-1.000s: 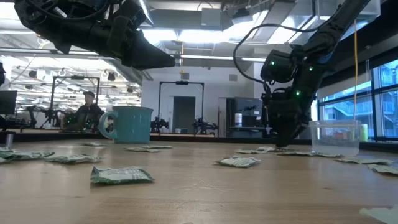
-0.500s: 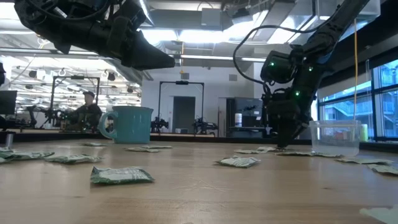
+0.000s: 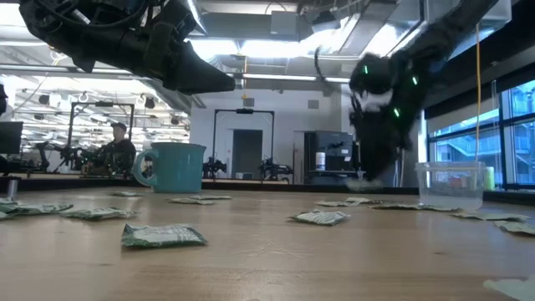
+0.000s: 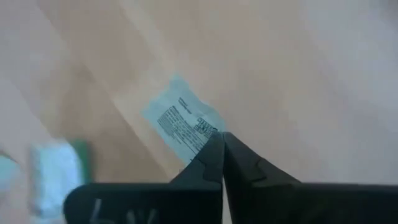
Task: Pick and place Stevia / Truvia into bins
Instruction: Put the stevia packet into the transparent bin, then put the truvia packet into the transparent bin
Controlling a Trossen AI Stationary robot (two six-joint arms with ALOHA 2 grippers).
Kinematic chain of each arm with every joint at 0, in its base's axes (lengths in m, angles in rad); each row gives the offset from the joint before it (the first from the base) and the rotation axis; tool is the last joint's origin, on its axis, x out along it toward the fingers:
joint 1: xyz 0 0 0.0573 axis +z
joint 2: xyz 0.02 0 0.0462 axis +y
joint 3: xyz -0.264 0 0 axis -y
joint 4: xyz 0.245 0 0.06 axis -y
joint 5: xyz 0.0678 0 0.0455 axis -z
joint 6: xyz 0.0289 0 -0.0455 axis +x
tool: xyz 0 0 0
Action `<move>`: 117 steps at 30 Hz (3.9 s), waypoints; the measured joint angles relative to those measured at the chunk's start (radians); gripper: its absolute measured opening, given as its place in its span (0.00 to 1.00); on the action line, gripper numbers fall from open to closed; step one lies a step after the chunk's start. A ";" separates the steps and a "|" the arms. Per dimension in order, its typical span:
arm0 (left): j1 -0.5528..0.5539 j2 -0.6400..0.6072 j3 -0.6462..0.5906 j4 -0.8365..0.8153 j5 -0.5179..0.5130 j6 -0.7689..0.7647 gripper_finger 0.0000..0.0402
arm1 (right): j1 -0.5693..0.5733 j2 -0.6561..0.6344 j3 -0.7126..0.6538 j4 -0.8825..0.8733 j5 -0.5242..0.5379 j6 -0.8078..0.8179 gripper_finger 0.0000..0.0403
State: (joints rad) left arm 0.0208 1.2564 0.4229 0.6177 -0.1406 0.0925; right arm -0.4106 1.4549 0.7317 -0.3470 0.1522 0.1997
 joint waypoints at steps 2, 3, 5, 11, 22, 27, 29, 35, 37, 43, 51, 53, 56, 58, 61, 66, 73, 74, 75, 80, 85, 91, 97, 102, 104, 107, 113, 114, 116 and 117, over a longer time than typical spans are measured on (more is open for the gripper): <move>0.000 0.000 0.000 -0.001 0.000 0.000 0.28 | 0.012 -0.034 0.046 -0.092 0.000 -0.019 0.00; 0.000 0.000 0.000 0.000 0.000 0.000 0.28 | 0.020 -0.050 0.072 -0.137 0.000 -0.022 0.00; 0.000 0.000 0.000 0.000 0.000 0.000 0.28 | 0.043 -0.086 0.137 -0.230 0.001 -0.023 0.00; 0.000 0.000 0.000 0.000 0.000 0.000 0.28 | 0.165 -0.150 0.279 -0.581 0.003 0.038 0.00; 0.000 0.000 0.000 0.000 0.000 0.000 0.28 | 0.406 -0.169 0.188 -0.775 0.004 0.366 0.00; 0.000 0.000 0.000 0.000 0.000 0.000 0.28 | 0.459 -0.168 0.093 -0.654 0.004 0.409 0.00; 0.000 0.000 0.000 0.000 0.000 0.000 0.28 | 0.472 -0.168 0.061 -0.606 0.004 0.409 0.00; 0.000 0.000 0.000 0.000 0.000 0.000 0.28 | 0.474 -0.168 0.003 -0.531 0.005 0.425 0.00; 0.000 0.000 0.000 0.000 0.000 0.000 0.28 | 0.474 -0.169 -0.003 -0.533 0.005 0.425 0.00; 0.000 0.000 0.000 0.000 0.000 0.000 0.28 | 0.474 -0.169 -0.004 -0.532 0.005 0.421 0.04; 0.000 0.000 0.000 0.000 0.000 0.000 0.28 | 0.473 -0.169 -0.004 -0.533 0.006 0.420 0.14; 0.000 0.000 0.000 0.000 0.000 0.000 0.28 | 0.473 -0.169 -0.001 -0.538 0.006 0.419 0.18; 0.000 0.000 0.000 0.000 0.000 0.000 0.28 | 0.474 -0.169 0.035 -0.577 0.006 0.429 0.22; 0.000 0.000 0.000 0.000 0.000 0.000 0.28 | 0.474 -0.170 0.072 -0.584 0.006 0.420 0.23; 0.000 0.000 0.000 0.000 0.000 0.000 0.28 | 0.474 -0.170 0.131 -0.573 0.007 0.319 0.23; 0.000 0.000 0.000 0.000 0.000 0.000 0.28 | 0.466 -0.171 0.174 -0.422 0.010 0.079 0.22; 0.000 0.000 0.000 0.000 0.000 0.000 0.28 | 0.411 -0.099 0.174 -0.262 0.016 -0.077 0.22; 0.000 0.000 0.000 0.000 0.000 0.000 0.28 | 0.402 -0.079 0.174 -0.258 0.016 -0.087 0.22; 0.000 0.000 0.000 0.000 0.000 0.000 0.28 | 0.394 -0.056 0.174 -0.256 0.015 -0.099 0.22; 0.000 0.000 0.000 0.000 0.000 0.000 0.28 | 0.352 0.054 0.174 -0.237 0.015 -0.107 0.22; 0.000 0.000 0.000 0.000 0.000 0.000 0.28 | 0.314 0.135 0.174 -0.233 -0.052 -0.127 0.22; 0.000 0.000 0.000 0.000 0.000 0.000 0.28 | 0.287 0.195 0.174 -0.222 -0.098 -0.127 0.22; 0.000 0.000 0.000 0.000 0.000 0.000 0.28 | 0.264 0.226 0.174 -0.221 -0.102 -0.126 0.22; 0.000 0.000 0.000 0.000 0.000 0.000 0.28 | 0.249 0.257 0.175 -0.220 -0.106 -0.126 0.22; 0.000 0.000 0.000 -0.001 0.000 0.000 0.28 | 0.245 0.265 0.177 -0.220 -0.108 -0.126 0.22; 0.000 0.000 0.000 -0.001 0.000 0.000 0.28 | 0.242 0.268 0.178 -0.221 -0.110 -0.126 0.22; 0.000 0.000 0.000 -0.001 0.000 0.000 0.28 | 0.241 0.270 0.177 -0.219 -0.116 -0.126 0.14; 0.000 0.000 0.000 -0.001 0.000 0.000 0.28 | 0.241 0.270 0.177 -0.218 -0.115 -0.126 0.12; 0.000 0.000 0.000 -0.001 0.000 0.000 0.28 | 0.241 0.270 0.177 -0.217 -0.116 -0.126 0.08; 0.000 0.000 0.000 -0.001 0.000 0.000 0.28 | 0.241 0.271 0.177 -0.217 -0.115 -0.127 0.07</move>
State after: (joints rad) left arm 0.0207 1.2564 0.4228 0.6170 -0.1407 0.0925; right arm -0.1696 1.7256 0.9085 -0.5637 0.0368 0.0725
